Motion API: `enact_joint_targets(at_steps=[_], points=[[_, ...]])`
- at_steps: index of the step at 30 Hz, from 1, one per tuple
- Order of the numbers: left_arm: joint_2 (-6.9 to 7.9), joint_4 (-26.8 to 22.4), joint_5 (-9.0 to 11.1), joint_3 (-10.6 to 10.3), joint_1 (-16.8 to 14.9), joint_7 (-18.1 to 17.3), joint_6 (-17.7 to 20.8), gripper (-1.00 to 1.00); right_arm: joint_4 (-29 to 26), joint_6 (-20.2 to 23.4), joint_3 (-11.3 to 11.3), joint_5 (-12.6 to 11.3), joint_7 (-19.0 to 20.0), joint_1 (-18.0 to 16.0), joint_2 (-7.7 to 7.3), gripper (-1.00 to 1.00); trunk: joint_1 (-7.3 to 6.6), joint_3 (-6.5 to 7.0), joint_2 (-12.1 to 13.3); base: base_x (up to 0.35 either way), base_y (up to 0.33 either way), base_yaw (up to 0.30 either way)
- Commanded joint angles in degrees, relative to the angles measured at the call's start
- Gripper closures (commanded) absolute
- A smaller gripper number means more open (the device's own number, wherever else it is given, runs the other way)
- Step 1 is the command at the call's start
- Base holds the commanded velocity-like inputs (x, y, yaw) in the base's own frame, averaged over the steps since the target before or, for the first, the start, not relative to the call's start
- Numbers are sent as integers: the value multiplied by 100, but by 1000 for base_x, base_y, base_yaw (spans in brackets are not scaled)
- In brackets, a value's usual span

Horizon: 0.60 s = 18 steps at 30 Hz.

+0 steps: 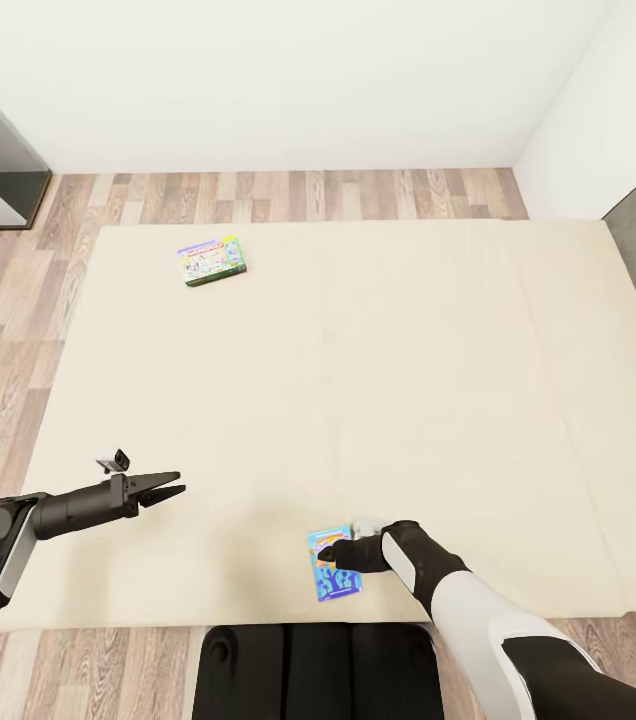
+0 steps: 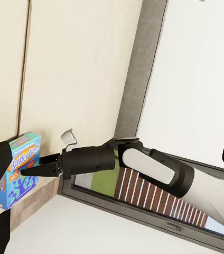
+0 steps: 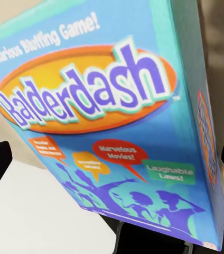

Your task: Put all the toys in the child's room - the three board games (two on the bed and one on the table), the two jigsaw puzzles on the table, and the tennis ball on the table - inside the toy box on the table in the child's room.

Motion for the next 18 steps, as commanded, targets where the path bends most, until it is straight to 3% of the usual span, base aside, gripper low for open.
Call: enact_joint_targets(at_steps=[1,6,18], points=[[1,-1,5,0,-2,-16,60,-100,15,28,-14,-59,-11,1,1,-100,3,-6,-8,0,0,0],[1,-1,5,-1,-2,-16,60,-100,182,-249,-8,-59,-28,1,1,-100,3,-6,-8,0,0,0],[1,-1,5,-1,-2,-16,60,-100,211,-295,-7,-59,-23,1,1,-100,3,-6,-8,0,2,0]])
